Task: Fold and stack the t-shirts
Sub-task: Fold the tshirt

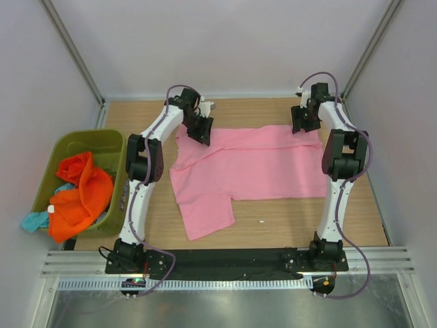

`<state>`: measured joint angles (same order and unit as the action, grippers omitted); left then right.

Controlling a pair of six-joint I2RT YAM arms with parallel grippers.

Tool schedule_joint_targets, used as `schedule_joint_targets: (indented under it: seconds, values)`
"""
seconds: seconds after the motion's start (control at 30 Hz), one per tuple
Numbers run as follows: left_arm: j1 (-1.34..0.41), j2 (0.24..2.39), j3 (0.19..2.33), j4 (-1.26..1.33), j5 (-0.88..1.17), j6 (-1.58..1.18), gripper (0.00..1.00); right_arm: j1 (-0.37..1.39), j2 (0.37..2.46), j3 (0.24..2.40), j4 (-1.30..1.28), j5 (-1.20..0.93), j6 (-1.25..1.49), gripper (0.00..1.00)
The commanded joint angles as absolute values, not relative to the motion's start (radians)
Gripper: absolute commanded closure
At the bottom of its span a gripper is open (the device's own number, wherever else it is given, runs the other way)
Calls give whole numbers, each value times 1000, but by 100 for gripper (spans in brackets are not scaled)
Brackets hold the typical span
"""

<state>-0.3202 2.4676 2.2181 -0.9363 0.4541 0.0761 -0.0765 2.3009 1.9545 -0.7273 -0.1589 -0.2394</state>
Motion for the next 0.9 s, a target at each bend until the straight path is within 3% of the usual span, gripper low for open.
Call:
schedule_joint_targets:
  seconds: [0.0,0.2,0.87]
  values:
    - [-314,2450,2255,-934,440,57,58,-66,2292,1965,-709,-150,-253,38]
    - [-304,2392,2237,-907,348,63,59,-64,2295,1960,-706,-143,-256,38]
    - [-305,2411,2206,-936,453,51,67,-58,2289,1959,-703,-129,-268,38]
